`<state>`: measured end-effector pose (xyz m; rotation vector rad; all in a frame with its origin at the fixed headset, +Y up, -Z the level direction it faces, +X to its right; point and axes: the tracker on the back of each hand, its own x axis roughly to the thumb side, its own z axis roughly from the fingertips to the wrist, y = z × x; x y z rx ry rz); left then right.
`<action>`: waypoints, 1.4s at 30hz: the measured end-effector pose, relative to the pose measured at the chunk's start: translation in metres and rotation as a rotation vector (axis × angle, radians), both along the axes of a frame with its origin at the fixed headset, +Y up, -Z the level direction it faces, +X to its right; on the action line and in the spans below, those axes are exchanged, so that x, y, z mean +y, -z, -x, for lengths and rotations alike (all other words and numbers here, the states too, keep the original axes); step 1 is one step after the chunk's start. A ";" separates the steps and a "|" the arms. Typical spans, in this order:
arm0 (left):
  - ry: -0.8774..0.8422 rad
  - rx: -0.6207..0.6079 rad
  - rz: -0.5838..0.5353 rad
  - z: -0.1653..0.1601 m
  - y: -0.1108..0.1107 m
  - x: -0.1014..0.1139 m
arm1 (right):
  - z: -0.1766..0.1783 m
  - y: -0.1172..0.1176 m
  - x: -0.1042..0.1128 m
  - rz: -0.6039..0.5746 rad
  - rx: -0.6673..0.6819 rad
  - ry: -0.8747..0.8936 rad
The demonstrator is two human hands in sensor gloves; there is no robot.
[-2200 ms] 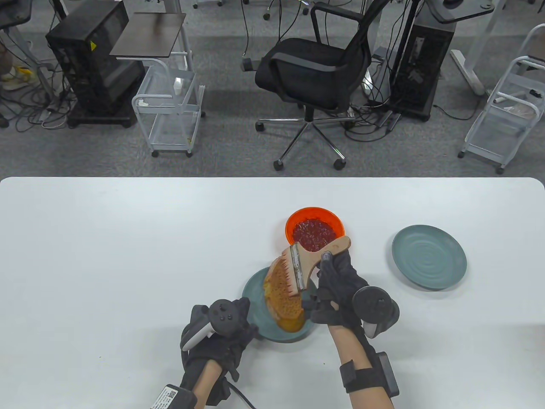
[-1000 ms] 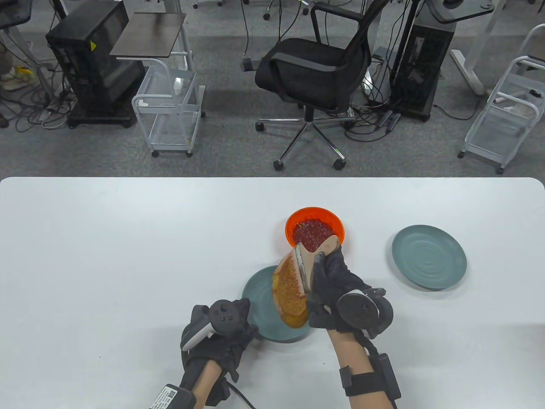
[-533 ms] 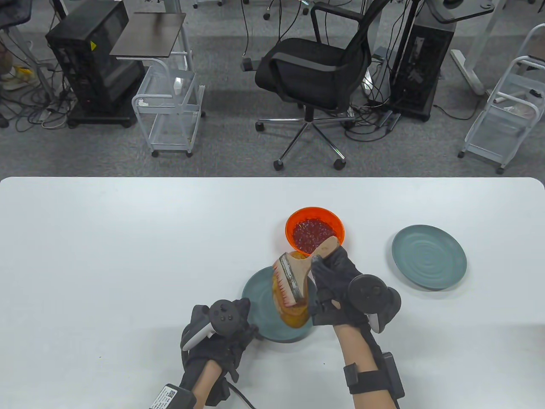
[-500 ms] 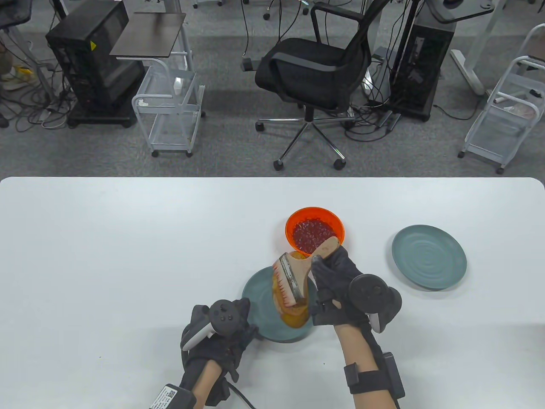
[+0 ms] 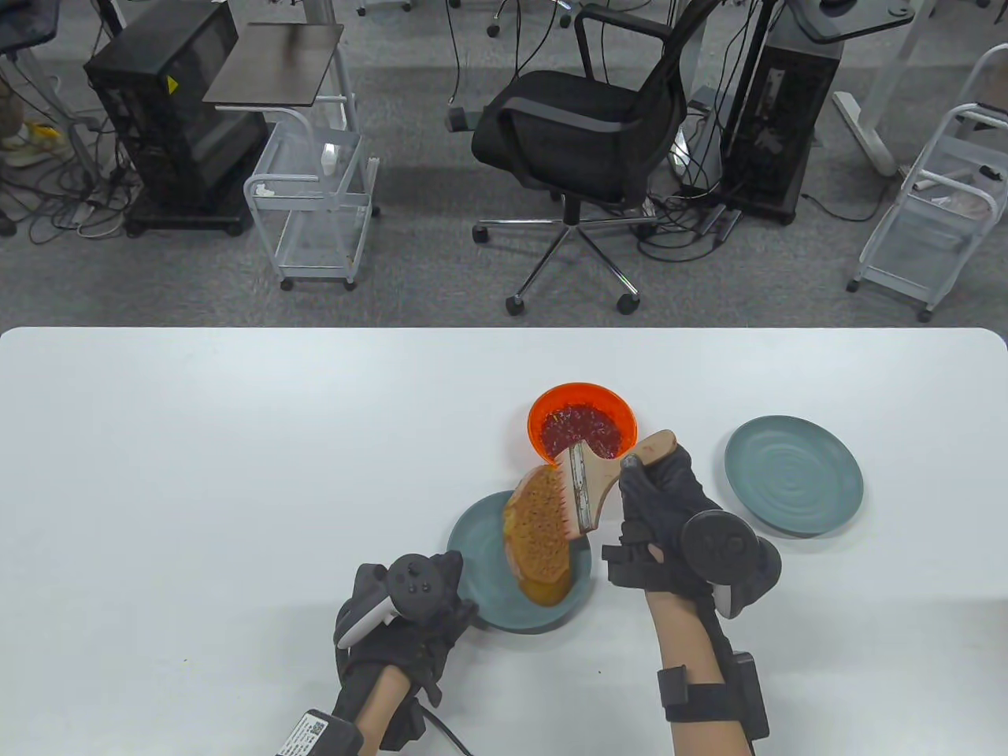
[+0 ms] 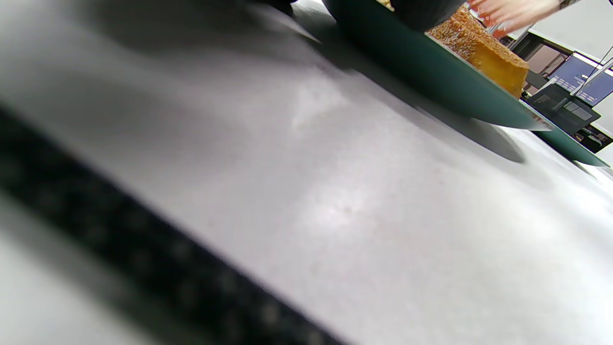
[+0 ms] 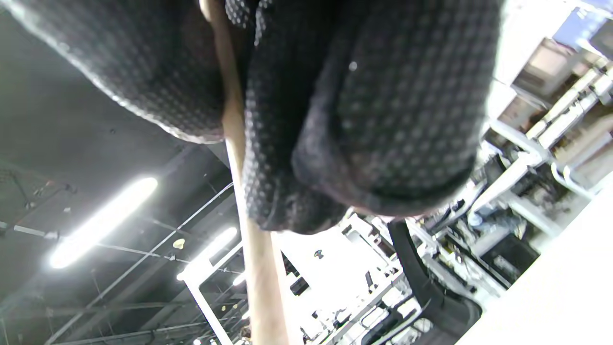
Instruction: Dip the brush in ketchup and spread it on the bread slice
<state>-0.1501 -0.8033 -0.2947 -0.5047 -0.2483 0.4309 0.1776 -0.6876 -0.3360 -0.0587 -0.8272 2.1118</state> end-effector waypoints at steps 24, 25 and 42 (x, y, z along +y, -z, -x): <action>0.000 -0.003 0.001 0.000 0.000 0.000 | 0.020 0.071 0.066 0.037 0.128 -0.339; -0.002 -0.005 0.004 0.000 0.000 0.000 | 0.025 0.078 0.067 0.058 0.135 -0.379; -0.015 -0.012 0.026 0.001 0.000 0.000 | 0.051 0.142 0.039 0.224 0.069 -0.534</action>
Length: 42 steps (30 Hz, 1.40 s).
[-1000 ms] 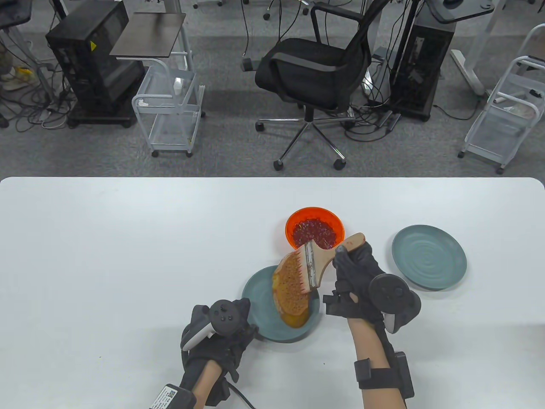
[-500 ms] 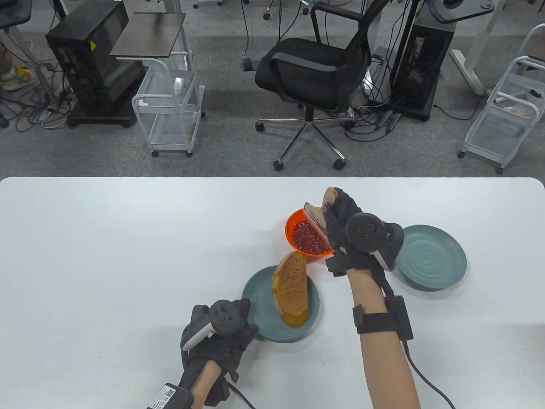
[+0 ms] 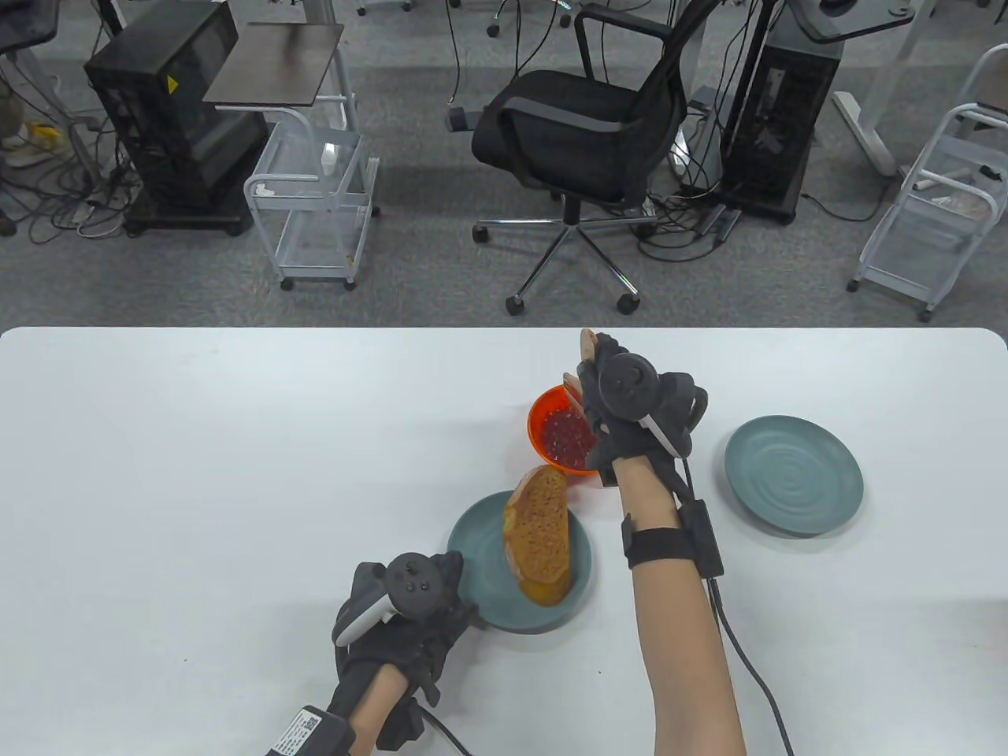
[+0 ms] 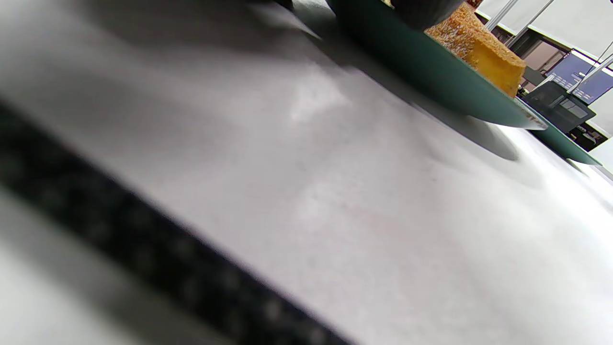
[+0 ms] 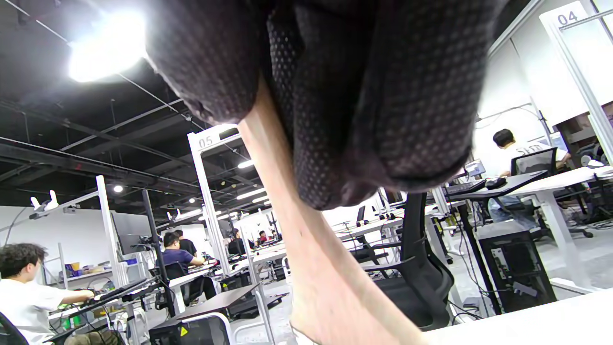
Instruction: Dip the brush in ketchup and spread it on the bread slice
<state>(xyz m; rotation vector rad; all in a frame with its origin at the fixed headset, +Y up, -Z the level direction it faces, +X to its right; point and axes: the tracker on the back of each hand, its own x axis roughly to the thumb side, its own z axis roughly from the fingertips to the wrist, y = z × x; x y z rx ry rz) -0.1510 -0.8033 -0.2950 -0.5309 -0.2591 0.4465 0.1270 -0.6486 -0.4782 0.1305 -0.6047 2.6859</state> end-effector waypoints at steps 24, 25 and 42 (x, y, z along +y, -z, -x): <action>-0.001 -0.001 0.007 0.000 0.001 0.000 | -0.038 -0.076 0.050 -0.222 0.008 0.261; -0.001 -0.001 0.007 0.000 0.001 0.000 | -0.043 -0.088 0.046 -0.218 0.004 0.331; 0.005 -0.001 0.004 0.000 0.001 0.000 | -0.041 -0.149 -0.046 -0.108 0.011 0.604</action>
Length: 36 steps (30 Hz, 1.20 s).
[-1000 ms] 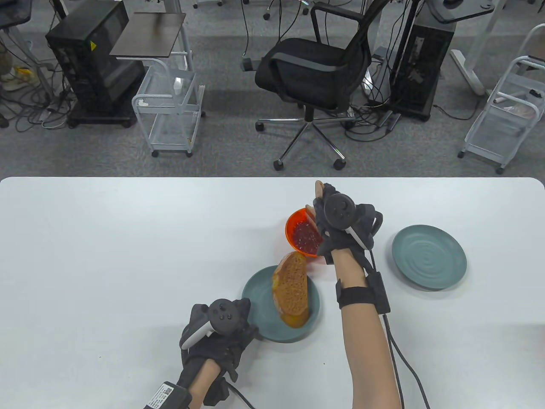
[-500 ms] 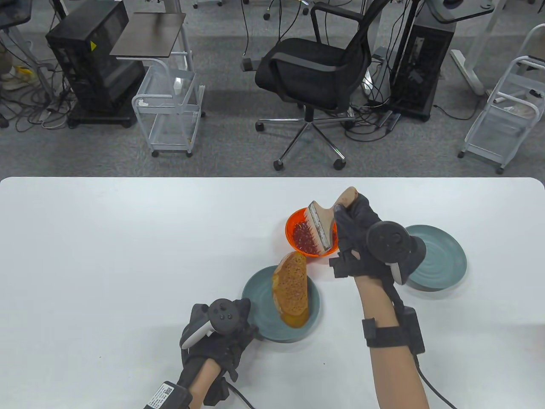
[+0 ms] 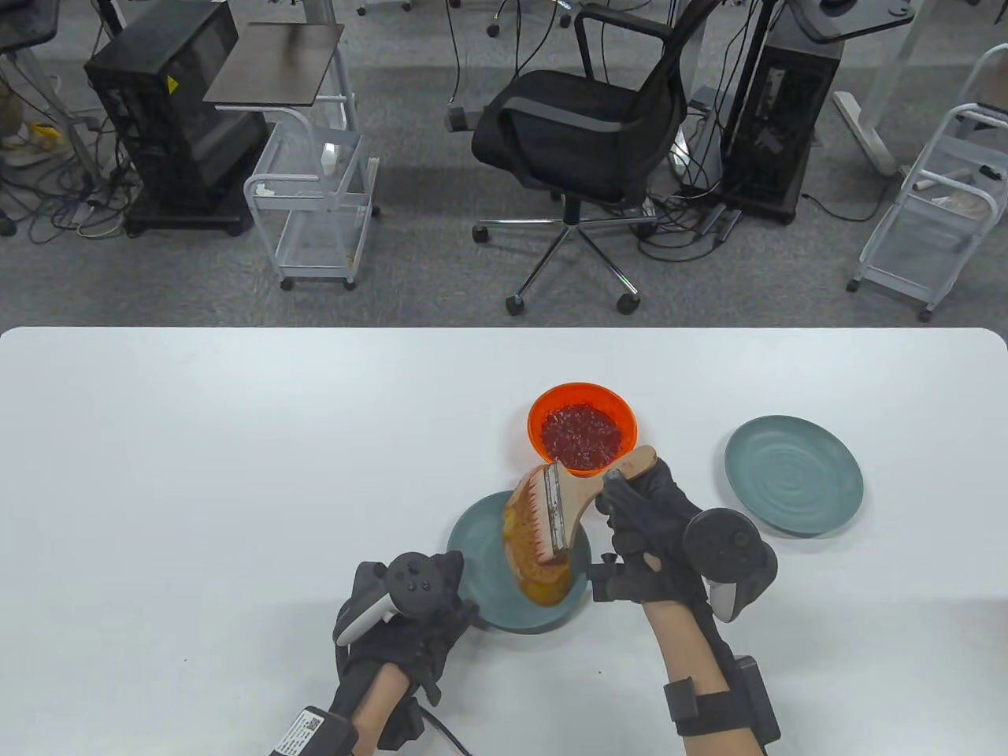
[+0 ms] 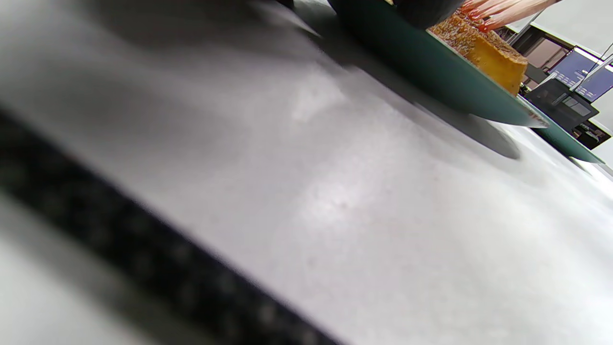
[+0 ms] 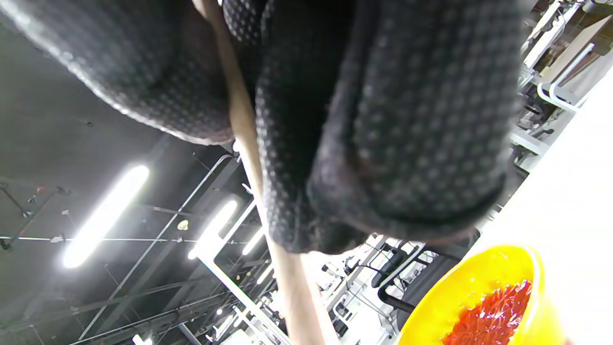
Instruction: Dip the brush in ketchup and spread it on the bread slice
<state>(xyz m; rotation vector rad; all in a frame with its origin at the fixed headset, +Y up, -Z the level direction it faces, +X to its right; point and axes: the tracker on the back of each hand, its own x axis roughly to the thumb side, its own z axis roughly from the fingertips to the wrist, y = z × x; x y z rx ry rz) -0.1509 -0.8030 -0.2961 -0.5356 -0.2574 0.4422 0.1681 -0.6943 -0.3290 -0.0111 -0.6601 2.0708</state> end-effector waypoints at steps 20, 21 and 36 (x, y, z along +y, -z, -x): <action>0.003 0.003 -0.003 0.000 -0.001 0.000 | -0.001 -0.020 0.007 -0.098 -0.018 -0.053; 0.004 0.002 -0.003 0.000 -0.001 0.000 | 0.002 -0.018 0.002 -0.063 0.004 0.016; 0.002 0.002 -0.004 0.000 -0.001 0.000 | -0.016 -0.016 -0.002 -0.110 -0.105 -0.061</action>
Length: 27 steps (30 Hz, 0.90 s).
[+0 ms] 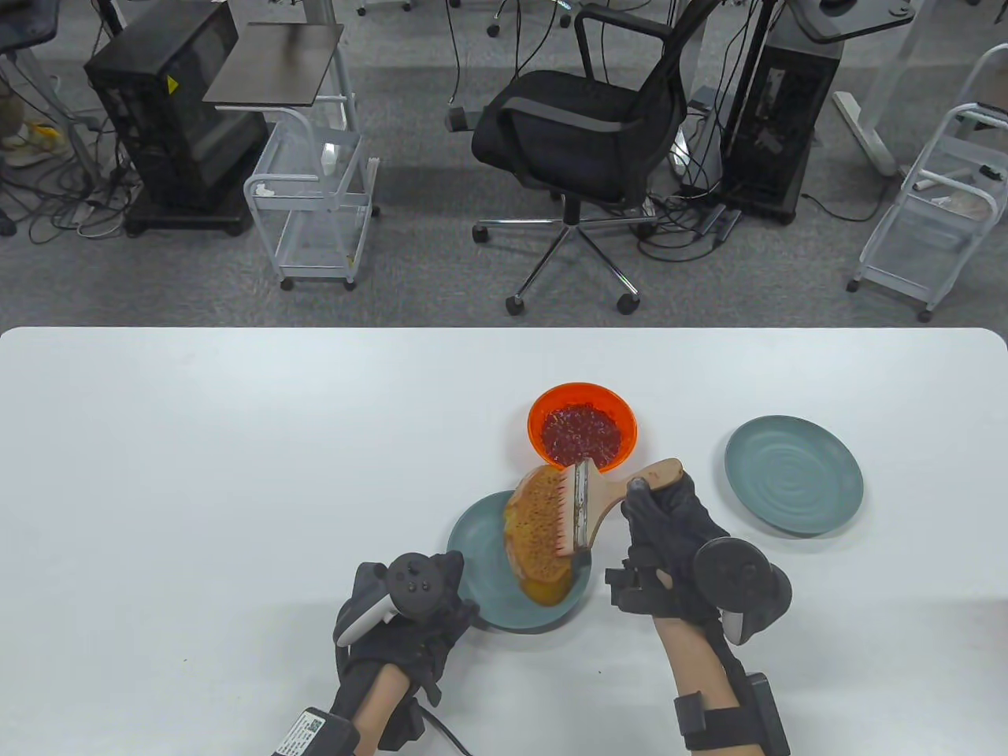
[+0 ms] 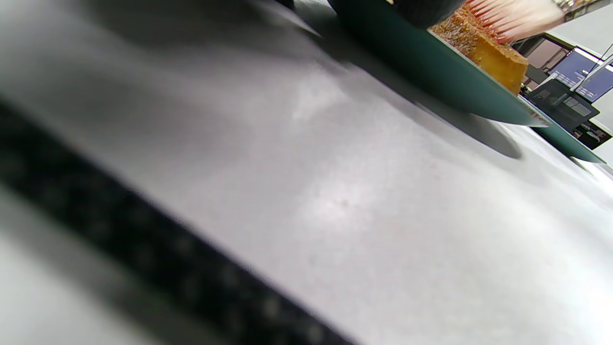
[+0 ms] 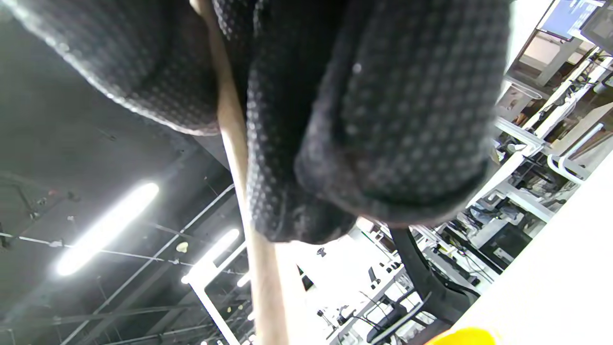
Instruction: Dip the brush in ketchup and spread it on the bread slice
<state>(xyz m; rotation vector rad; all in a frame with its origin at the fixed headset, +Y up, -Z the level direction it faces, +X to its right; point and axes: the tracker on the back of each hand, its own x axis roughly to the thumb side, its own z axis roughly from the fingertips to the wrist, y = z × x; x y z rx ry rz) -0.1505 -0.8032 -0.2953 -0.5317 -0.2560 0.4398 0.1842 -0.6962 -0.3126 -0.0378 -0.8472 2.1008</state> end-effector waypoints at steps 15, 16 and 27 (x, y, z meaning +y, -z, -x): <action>0.002 0.000 0.000 0.000 0.000 0.000 | -0.013 0.005 -0.012 0.024 -0.077 0.065; 0.003 0.000 -0.001 0.000 0.000 0.000 | -0.014 0.005 -0.011 0.020 -0.078 0.095; 0.004 -0.001 0.000 0.000 0.000 0.000 | 0.009 0.014 -0.033 0.168 0.067 0.273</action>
